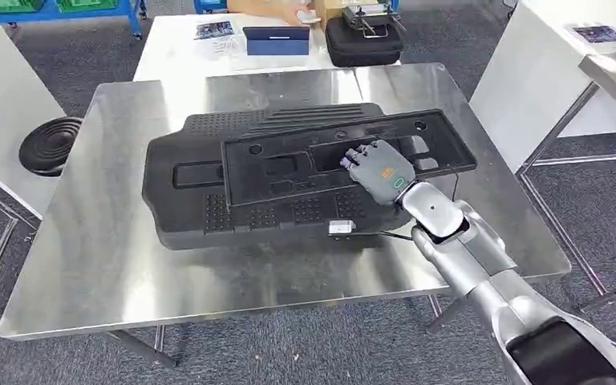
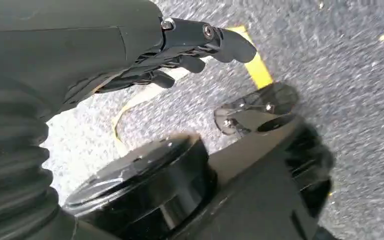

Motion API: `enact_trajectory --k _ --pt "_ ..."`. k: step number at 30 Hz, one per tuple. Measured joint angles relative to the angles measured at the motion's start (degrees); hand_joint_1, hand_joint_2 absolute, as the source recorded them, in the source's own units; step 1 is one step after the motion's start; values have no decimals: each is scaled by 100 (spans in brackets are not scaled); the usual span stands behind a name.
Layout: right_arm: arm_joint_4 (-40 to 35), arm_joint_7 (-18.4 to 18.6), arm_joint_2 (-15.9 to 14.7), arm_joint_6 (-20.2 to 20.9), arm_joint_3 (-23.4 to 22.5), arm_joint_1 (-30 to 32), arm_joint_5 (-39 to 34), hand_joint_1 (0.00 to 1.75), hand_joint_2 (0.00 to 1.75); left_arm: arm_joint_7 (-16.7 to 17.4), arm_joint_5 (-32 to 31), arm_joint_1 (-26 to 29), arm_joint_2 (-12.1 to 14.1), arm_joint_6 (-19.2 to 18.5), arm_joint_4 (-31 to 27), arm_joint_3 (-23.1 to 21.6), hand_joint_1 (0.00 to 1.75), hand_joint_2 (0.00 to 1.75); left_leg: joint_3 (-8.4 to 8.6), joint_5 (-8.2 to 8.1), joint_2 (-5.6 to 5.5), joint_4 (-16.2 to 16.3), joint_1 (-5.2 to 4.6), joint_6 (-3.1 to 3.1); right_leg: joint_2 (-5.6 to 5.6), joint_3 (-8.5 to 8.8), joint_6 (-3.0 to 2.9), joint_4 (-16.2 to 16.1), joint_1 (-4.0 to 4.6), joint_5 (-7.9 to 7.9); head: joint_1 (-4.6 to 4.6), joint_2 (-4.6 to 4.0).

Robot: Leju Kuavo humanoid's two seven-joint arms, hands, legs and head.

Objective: Take the parts from the cabinet and place them on the table.

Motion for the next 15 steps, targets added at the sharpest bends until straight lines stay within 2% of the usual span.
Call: enact_trajectory --k 2,3,4,5,7,8,9,10,11,12,13,14,15 --pt "65 0 20 -7 4 -51 6 175 175 0 -2 -4 2 0 0 -2 0 175 -13 -23 -7 -8 -49 57 -2 6 49 -43 -25 4 -11 0" --pt "92 -2 26 -11 4 -83 26 175 175 0 -4 -11 0 0 0 -2 0 175 16 -20 -8 -44 -23 94 2 31 90 -50 -1 -23 -9 0" --pt "114 -18 35 -15 4 -98 61 175 175 0 -20 -1 0 2 -2 -4 0 175 62 -17 -6 -92 15 128 -17 -17 124 -1 -17 -64 4 0" --pt "166 -35 53 -35 9 -164 92 175 175 0 -35 -16 0 -2 -2 -7 0 175 80 -36 -14 -99 16 169 -20 -162 114 301 -11 -168 9 0" --pt "409 -48 109 -109 39 -321 175 175 175 11 -59 -52 -4 -24 -2 -13 0 175 83 -69 -17 -99 16 214 -21 -744 89 1265 -34 -452 17 0" --pt "524 -52 135 -144 52 -356 212 175 175 26 -70 -57 -9 -37 -2 -29 0 175 92 -94 -22 -98 16 223 -22 -1005 108 1639 -43 -512 20 0" --pt "663 -70 173 -172 68 -391 255 175 175 35 -90 -56 -9 -63 -2 -55 0 175 115 -122 -29 -98 17 225 -22 -1213 142 1857 -59 -512 26 0" --pt "818 -94 219 -201 105 -443 304 175 175 44 -112 -56 -9 -70 -2 -79 0 175 153 -151 -32 -98 21 214 -25 -1266 201 1770 -83 -380 22 0" --pt "953 -123 258 -230 140 -493 337 175 175 66 -122 -57 -9 -79 -2 -96 0 175 205 -189 -36 -97 26 201 -31 -1178 281 1417 -103 -141 22 0" --pt "1034 -144 286 -262 162 -536 348 175 175 74 -127 -62 -15 -81 -2 -107 0 175 267 -228 -44 -97 34 175 -41 -973 362 880 -116 163 24 0" --pt "1122 -155 315 -322 182 -585 350 175 175 79 -133 -73 -22 -81 -2 -109 0 175 330 -272 -48 -97 44 143 -67 -749 418 316 -123 453 24 0" --pt "1229 -164 350 -385 201 -643 350 175 175 85 -142 -80 -20 -81 -2 -109 0 175 341 -310 -55 -92 8 103 -110 -629 406 -26 -111 558 35 0" --pt "1341 -182 399 -464 212 -692 345 175 175 94 -155 -100 -22 -81 -2 -116 0 175 347 -354 -68 -88 -8 65 -78 -546 292 -53 -66 521 20 0"
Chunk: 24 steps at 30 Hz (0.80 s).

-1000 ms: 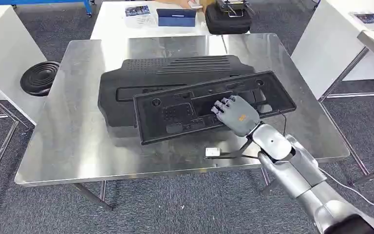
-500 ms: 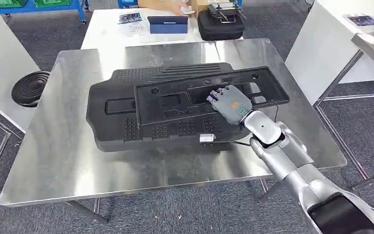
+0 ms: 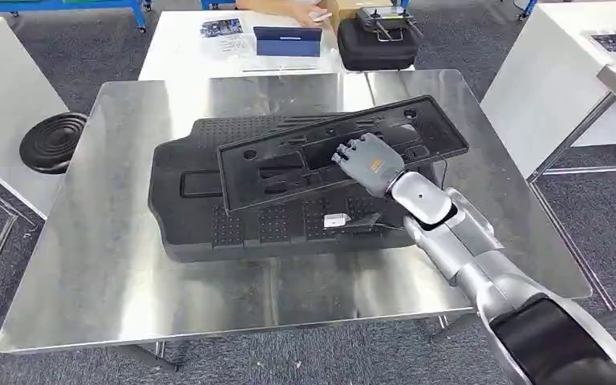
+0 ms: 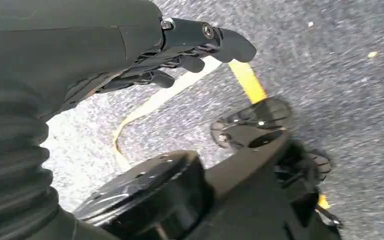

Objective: Take the parts from the cabinet and place them on the table.

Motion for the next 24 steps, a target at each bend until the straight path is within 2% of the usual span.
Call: enact_trajectory --k 1,3,4,5,6,7,9,11,13,19,20,24 --pt "88 -35 53 -73 17 -24 -9 175 175 9 -13 -9 0 -2 0 -9 0 175 18 -5 3 -16 0 -20 1 -8 -66 3 14 -11 -9 0" --pt "233 -151 128 -280 57 -24 -70 175 175 57 -31 -20 0 0 0 -29 0 175 63 -20 12 -55 18 -80 3 14 -154 12 34 -29 2 0" --pt "263 -242 190 -399 68 -14 -124 175 175 103 -48 -26 2 4 -7 -31 0 175 24 -77 26 -23 40 -123 7 74 -203 -28 -67 -27 2 0" --pt "298 -319 248 -549 74 -8 -182 175 175 112 -79 -26 0 4 -4 -35 0 175 63 31 59 18 16 -110 30 86 -214 -11 25 -41 -19 0" --pt "331 -411 342 -713 90 1 -254 175 175 129 -81 -45 0 0 -4 -40 0 175 82 -1 68 12 21 -25 40 111 -218 -2 5 -62 -31 0" --pt "350 -550 402 -851 96 23 -353 175 175 149 -96 -64 0 -6 -4 -48 0 175 111 -4 88 -18 24 -12 62 118 -230 -2 21 -70 -24 0" --pt "383 -695 546 -1048 125 116 -466 175 175 166 -123 -118 0 -48 -7 -85 0 175 176 -8 108 -52 35 -17 62 116 -253 -2 37 -86 -28 0" --pt "440 -662 665 -1110 157 205 -465 175 175 179 -127 -141 0 -70 -7 -125 0 175 192 -24 113 -99 40 -27 59 105 -264 -2 50 -93 -29 0" --pt "521 -638 766 -1125 175 256 -509 175 175 179 -127 -148 0 -87 -7 -131 0 175 225 -70 117 -172 54 -73 58 95 -269 -2 58 -96 -28 0" --pt "849 -621 954 -1125 177 263 -555 175 175 182 -105 -146 2 -74 -7 -131 0 175 229 -62 116 -182 54 -92 56 106 -275 -3 60 -96 -24 0" --pt "873 -621 967 -1125 175 264 -560 0 0 182 -103 -146 4 -70 -7 -131 0 175 232 -61 115 -182 50 -93 55 110 -275 -3 57 -95 -24 0" --pt "988 -573 1010 -1066 173 262 -647 0 0 192 -105 -143 4 -39 -7 -131 0 175 246 -61 112 -181 27 -92 50 126 -274 -5 39 -95 -24 0"
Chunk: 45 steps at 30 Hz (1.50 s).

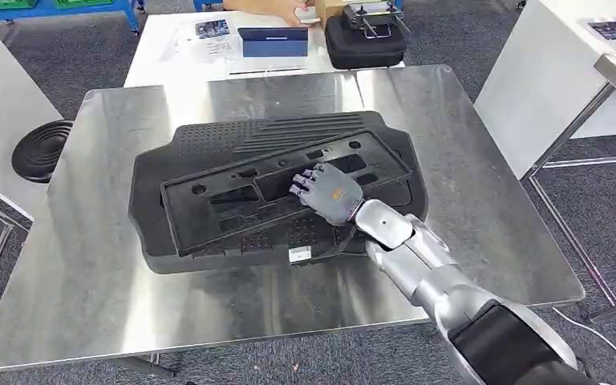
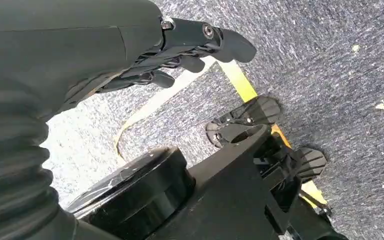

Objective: Take the parts from the cabinet and place them on the table.

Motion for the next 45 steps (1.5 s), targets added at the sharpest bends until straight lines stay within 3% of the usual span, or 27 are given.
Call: enact_trajectory --k 1,2,7,8,9,11,14,19,27,36,45 --pt "33 38 9 57 -2 -4 -15 0 0 7 13 1 2 4 0 0 0 175 2 0 0 0 -4 0 0 3 0 -2 -7 0 0 0" --pt "81 96 22 168 -7 -13 -24 0 0 7 33 1 2 7 0 0 0 0 5 0 0 0 -8 0 0 5 0 -3 -8 0 -2 0" --pt "341 453 22 584 -13 -99 83 0 0 84 129 -1 7 140 0 2 0 0 5 -1 -3 1 -15 2 -4 10 4 -9 -24 3 0 0" --pt "393 426 67 662 -11 -142 115 0 0 293 235 -69 -42 274 2 8 0 0 5 0 -2 2 -17 2 -3 11 6 -9 -24 4 0 0" --pt "475 457 207 803 -7 -220 175 0 0 811 375 -248 -204 560 7 43 0 0 0 5 -2 5 -25 5 -4 5 19 -9 -31 14 -2 0" --pt "645 797 747 1170 50 -388 253 0 0 1643 623 -929 -611 1138 37 112 0 0 -20 24 -5 5 -33 2 -5 -16 28 -9 -40 23 -7 0" --pt "748 929 1251 1342 96 -518 146 0 0 1893 772 -1547 -979 1233 70 179 0 0 9 20 -6 2 -17 -3 -14 13 28 -8 -26 22 7 0" --pt "897 848 1430 1515 59 -682 -206 0 0 1709 817 -1642 -1106 1204 66 221 0 0 2 22 -17 6 -20 -6 -24 13 29 -9 -23 21 4 0" --pt "964 787 1587 1593 46 -726 -290 0 0 1705 848 -1669 -1150 1202 66 260 0 0 -1 16 -6 6 -27 -8 -14 11 31 -23 -28 21 0 0" --pt "955 169 1727 2923 7 -806 -975 0 0 1620 1006 -1670 -1141 1196 63 306 0 0 -4 16 -6 6 -26 -8 -13 11 31 -27 -28 21 0 0" --pt "918 212 1790 3176 206 -924 -1128 0 0 1749 1071 -1680 -1099 1167 61 337 0 0 0 15 -4 5 -23 -8 -13 13 31 -27 -28 21 0 0"
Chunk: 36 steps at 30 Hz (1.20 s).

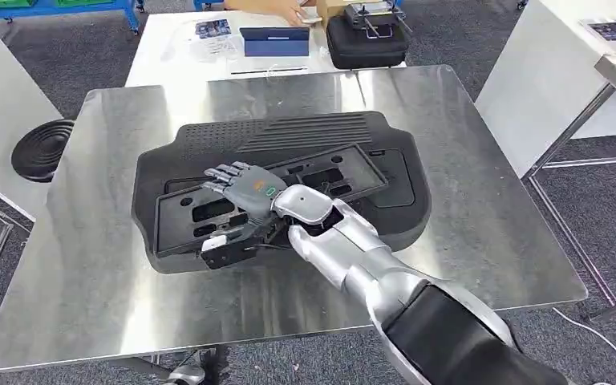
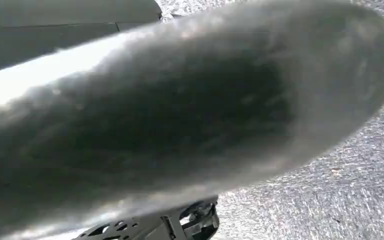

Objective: Take the parts from the cabinet and place them on the table.

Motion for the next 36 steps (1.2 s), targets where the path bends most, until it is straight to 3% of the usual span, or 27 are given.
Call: enact_trajectory --k 7,14,28,36 --pt "0 59 13 -57 179 -53 -96 0 0 291 -136 3 65 -94 0 0 0 0 3 1 -1 0 0 0 0 6 0 0 0 0 0 0" --pt "0 144 105 -109 422 -112 -243 0 0 557 -155 -13 87 42 -9 0 0 0 6 1 0 0 -1 0 0 7 0 0 0 0 0 0" --pt "-17 199 232 -232 688 -124 -402 0 0 752 -164 -105 92 120 -13 -4 0 0 8 1 -1 0 -1 -1 0 8 0 0 0 0 0 0" --pt "-127 267 234 -653 798 -124 -732 0 0 857 -181 -107 98 87 -13 -7 0 0 8 1 -1 0 -1 0 0 8 0 0 0 0 0 0"
